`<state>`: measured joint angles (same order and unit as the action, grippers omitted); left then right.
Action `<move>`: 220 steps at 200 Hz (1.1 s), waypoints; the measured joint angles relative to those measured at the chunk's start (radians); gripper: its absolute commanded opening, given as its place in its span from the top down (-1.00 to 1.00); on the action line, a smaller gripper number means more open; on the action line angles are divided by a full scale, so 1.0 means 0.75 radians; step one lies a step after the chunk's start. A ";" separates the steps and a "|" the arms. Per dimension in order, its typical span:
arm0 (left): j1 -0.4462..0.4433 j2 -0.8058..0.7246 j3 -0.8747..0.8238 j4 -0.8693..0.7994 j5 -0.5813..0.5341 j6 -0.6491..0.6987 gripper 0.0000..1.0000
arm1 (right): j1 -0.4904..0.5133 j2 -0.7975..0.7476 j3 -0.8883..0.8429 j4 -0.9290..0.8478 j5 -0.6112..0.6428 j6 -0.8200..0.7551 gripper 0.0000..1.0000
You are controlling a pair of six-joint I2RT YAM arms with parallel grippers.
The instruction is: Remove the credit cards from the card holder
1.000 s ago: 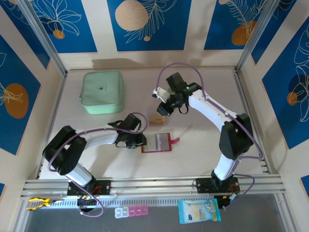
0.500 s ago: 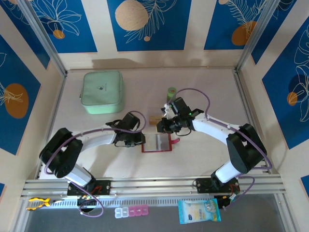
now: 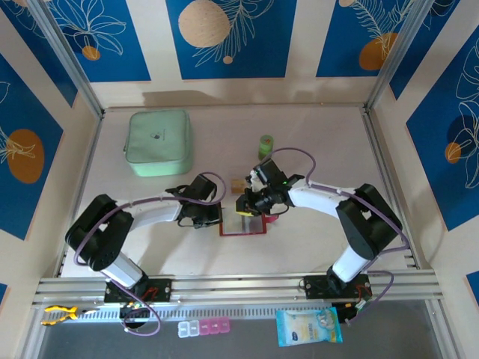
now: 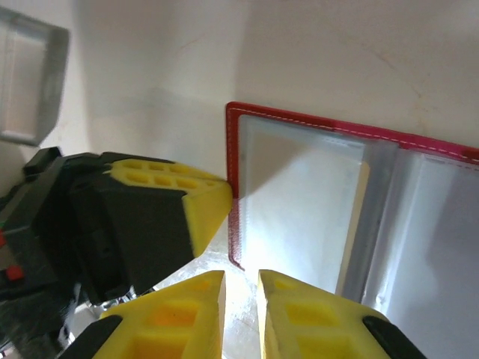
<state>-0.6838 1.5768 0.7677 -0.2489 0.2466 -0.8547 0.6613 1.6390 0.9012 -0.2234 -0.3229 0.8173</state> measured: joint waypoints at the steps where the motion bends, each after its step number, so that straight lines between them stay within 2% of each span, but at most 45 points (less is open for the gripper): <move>1: 0.000 0.001 0.000 0.000 0.000 0.000 0.93 | 0.001 0.002 0.000 0.000 0.000 0.000 0.56; 44: 0.003 0.016 0.000 0.004 0.010 0.000 0.93 | 0.027 0.103 0.047 -0.045 0.010 0.009 0.45; 129: 0.010 0.022 0.000 0.007 0.021 0.001 0.92 | 0.036 0.183 0.071 -0.068 0.012 0.009 0.50; 220: 0.019 0.024 0.000 0.007 0.035 0.001 0.92 | -0.012 0.150 0.047 -0.109 0.046 -0.007 0.53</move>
<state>-0.6697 1.5948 0.7677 -0.2436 0.2729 -0.8543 0.6521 1.7512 0.9367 -0.3054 -0.2882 0.8120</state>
